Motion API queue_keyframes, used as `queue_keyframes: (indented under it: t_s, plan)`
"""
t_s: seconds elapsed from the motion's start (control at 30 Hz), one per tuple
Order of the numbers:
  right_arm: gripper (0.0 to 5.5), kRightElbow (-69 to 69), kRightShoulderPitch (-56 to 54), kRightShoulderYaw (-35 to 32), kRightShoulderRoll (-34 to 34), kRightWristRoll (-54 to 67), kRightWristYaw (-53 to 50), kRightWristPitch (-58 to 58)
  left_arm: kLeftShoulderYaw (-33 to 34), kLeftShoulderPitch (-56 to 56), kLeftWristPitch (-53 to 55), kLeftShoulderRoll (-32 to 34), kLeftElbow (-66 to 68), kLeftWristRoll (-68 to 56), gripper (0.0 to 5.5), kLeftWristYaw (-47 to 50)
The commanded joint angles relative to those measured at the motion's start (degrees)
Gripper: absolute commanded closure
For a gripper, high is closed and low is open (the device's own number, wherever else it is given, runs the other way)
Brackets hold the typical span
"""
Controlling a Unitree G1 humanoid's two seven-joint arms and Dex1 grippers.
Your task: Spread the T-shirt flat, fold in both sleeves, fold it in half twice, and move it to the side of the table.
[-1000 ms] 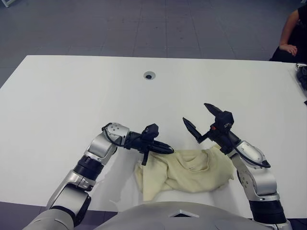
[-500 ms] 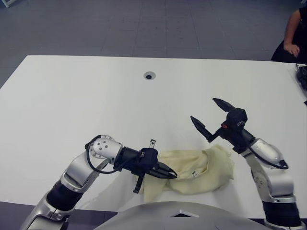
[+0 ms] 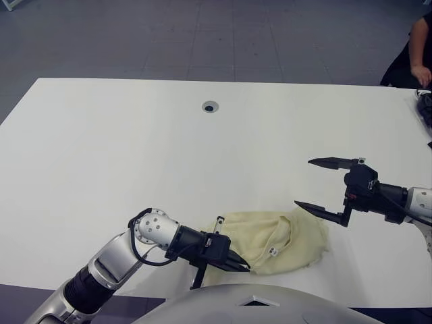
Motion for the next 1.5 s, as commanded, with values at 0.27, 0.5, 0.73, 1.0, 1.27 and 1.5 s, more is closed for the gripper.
queue_keyframes:
  t_s: [0.27,0.5,0.73,1.0,1.27,1.5]
  plan:
    - [0.10,6.5,-14.3,17.7,-3.0,-5.6,11.6,3.9,-2.2,2.3,0.0,0.8,0.5,0.2,5.47,1.3]
    - [0.44,10.1,-17.3,22.8,-1.8,-7.2,13.6,6.3,-3.4,3.2,1.2,2.1,-0.7,-0.4,5.50,0.7]
    - [1.67,10.7,-16.4,24.0,-2.9,-7.5,15.4,6.6,-4.8,3.6,1.4,3.2,-0.9,0.1,5.50,0.6]
    - [2.98,13.7,-16.1,27.0,-2.7,-10.3,18.1,5.3,-5.2,4.6,1.5,3.4,-2.1,0.7,5.50,1.8]
    - [4.50,15.3,-17.9,27.3,-2.2,-11.9,18.8,4.0,-5.9,4.0,1.8,3.4,-2.8,0.8,5.50,2.4]
    - [5.49,11.6,-15.9,23.7,-3.3,-8.6,18.8,4.7,-5.7,3.5,2.4,3.2,-2.8,0.3,5.50,2.6]
